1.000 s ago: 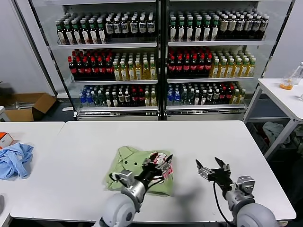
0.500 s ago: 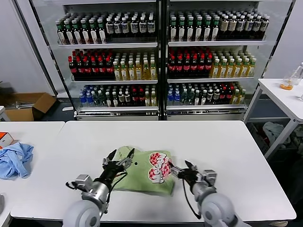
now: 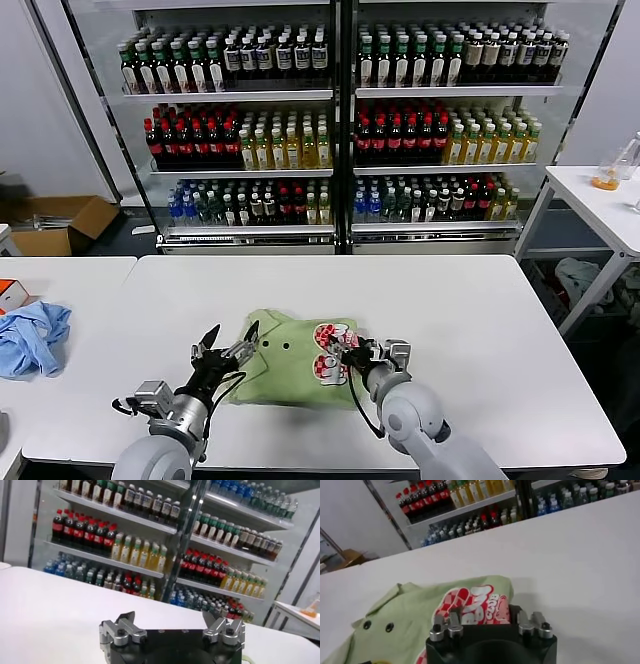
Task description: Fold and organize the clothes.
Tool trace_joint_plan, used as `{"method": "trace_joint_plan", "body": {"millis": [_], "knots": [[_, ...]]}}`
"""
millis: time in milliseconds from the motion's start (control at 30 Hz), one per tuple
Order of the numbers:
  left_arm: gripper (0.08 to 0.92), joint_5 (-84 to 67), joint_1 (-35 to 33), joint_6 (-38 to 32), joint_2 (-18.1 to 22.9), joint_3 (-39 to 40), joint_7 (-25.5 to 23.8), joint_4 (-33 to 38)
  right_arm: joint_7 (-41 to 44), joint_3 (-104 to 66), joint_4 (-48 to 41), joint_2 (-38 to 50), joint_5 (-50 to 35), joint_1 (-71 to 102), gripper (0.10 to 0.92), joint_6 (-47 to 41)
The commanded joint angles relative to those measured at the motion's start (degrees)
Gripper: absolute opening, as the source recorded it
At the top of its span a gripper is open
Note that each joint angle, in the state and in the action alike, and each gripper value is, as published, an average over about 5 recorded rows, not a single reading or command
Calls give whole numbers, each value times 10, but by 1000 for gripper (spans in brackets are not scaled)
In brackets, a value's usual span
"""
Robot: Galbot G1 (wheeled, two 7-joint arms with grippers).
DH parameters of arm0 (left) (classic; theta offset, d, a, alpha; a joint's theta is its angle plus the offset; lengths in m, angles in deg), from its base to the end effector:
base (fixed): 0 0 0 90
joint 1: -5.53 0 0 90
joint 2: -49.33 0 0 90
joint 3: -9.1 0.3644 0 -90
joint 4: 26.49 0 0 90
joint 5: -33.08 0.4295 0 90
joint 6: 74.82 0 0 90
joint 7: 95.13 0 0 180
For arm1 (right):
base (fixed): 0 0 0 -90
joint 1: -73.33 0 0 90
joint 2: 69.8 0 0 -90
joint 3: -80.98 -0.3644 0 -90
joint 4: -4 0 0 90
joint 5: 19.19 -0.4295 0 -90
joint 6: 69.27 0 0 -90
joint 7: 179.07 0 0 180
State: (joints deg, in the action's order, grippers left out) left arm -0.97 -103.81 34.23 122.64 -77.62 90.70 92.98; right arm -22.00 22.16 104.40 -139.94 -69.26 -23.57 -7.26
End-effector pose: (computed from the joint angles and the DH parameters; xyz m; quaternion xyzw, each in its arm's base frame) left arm 0.3016 0.0235 -0.2678 -0.0839 -0.9786 0.1477 0.1157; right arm 0.4001 0.1082 -0.2982 0.1554 -0.9389 -0.1271 0.2796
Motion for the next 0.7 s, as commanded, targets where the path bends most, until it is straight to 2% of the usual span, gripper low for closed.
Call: {"method": "trace_joint_plan", "body": {"millis": [33,200,467,567,700], "knots": [[823,4,-10,-2,-4,-16,1,4,-11,27,-46,-8,11,-45,542,-6],[823,4,-4,0,-4,-13,0,-2,15,35,-65,4,69,-54,395,4],[823,1,0,0,-4,-12,-1,-9,37,28,-74,26,97,-60,171,18],[823,0,0,1,-5,-11,-1,-9,54,9,-68,46,110,-61,138,25],[823,1,2,1,-5,-8,-1,-9,84,-25,-70,85,134,-66,137,26]]}}
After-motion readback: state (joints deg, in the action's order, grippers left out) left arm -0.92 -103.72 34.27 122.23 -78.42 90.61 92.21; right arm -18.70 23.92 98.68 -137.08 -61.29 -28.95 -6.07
